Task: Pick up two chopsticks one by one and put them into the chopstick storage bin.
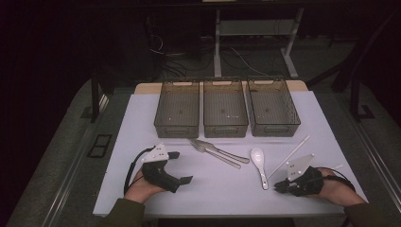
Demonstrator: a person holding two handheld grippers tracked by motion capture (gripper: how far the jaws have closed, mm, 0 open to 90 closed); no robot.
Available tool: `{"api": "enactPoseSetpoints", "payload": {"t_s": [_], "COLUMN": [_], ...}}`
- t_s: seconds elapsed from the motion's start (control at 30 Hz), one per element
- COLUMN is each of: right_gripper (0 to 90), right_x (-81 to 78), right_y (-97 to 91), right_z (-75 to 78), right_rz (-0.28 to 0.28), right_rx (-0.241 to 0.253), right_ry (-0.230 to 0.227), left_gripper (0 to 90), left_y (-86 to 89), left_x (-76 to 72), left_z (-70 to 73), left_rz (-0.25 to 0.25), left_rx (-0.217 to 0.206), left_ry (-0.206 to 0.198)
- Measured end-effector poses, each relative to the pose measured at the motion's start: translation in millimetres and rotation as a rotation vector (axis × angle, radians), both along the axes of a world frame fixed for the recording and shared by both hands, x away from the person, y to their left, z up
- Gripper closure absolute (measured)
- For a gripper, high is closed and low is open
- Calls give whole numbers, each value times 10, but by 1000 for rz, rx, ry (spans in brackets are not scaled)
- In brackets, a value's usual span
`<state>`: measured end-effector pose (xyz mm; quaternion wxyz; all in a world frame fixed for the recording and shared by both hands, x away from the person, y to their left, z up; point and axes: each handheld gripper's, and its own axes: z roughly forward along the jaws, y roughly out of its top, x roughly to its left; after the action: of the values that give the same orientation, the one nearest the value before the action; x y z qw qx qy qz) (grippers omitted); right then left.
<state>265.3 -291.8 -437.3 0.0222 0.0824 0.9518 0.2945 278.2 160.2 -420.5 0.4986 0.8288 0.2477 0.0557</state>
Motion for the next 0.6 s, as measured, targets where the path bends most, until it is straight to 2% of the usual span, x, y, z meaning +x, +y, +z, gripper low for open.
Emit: {"api": "enactPoseSetpoints", "payload": {"t_s": [0.4, 0.5, 0.53, 0.6], "right_gripper": [859, 860, 861, 860], "right_x": [97, 112, 107, 140], "right_y": [6, 7, 20, 25], "right_z": [-27, -33, -28, -33], "right_rz": [-37, -33, -58, -65], "right_rx": [37, 43, 42, 46], "right_ry": [36, 28, 23, 12], "left_gripper": [0, 0, 0, 0], "left_y": [-2, -3, -2, -3], "left_x": [0, 1, 2, 1], "left_z": [2, 0, 0, 0], "left_rz": [0, -1, -2, -2], "left_rx": [0, 4, 4, 3], "left_ry": [1, 1, 0, 0]}}
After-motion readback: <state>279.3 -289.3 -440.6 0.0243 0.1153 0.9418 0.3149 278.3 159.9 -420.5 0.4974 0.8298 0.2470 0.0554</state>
